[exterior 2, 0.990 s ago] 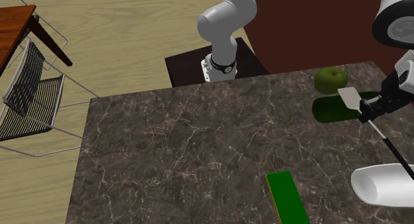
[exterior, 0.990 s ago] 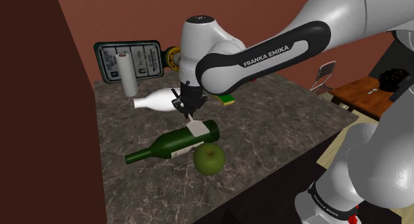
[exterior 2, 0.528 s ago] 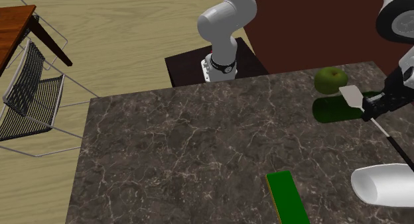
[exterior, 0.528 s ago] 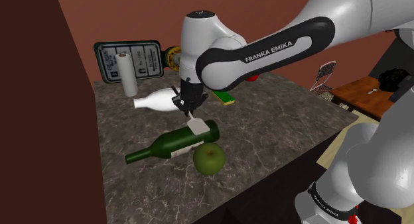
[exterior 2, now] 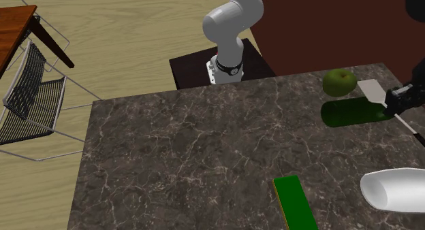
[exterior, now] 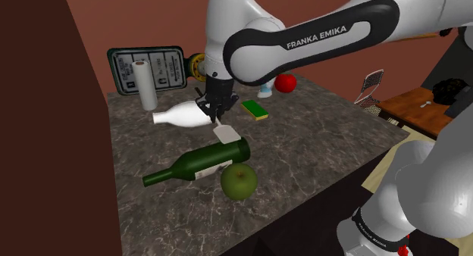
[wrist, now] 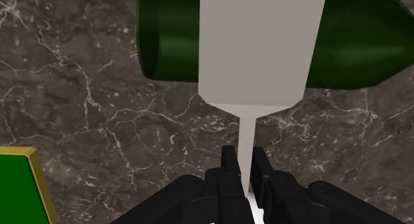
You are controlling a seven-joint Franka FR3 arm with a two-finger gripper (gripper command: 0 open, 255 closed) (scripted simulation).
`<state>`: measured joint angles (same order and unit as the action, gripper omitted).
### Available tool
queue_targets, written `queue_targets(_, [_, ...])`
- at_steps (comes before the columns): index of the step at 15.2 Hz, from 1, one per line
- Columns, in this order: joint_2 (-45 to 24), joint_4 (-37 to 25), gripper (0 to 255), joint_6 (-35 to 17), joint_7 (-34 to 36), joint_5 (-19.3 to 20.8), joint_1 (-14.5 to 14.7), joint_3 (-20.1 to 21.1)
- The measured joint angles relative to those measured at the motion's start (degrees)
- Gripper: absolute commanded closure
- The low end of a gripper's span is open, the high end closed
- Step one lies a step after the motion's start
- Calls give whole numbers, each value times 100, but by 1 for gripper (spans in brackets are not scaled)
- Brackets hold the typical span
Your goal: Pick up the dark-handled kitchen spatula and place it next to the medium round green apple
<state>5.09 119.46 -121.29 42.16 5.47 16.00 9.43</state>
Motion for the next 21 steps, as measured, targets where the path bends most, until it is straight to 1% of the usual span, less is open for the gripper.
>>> queue_targets(9, [84,-516,255,602,-11,-40,29,30])
queue_targets(15, [-526,-1195,255,759,741,155,344,414])
queue_targets(18, [-911,-1636,255,884,1173,304,556,606])
queue_targets(19, [-1017,-1697,255,859,1306,354,621,656])
queue_targets(21, [-1378,-2125,255,974,1548,485,765,743])
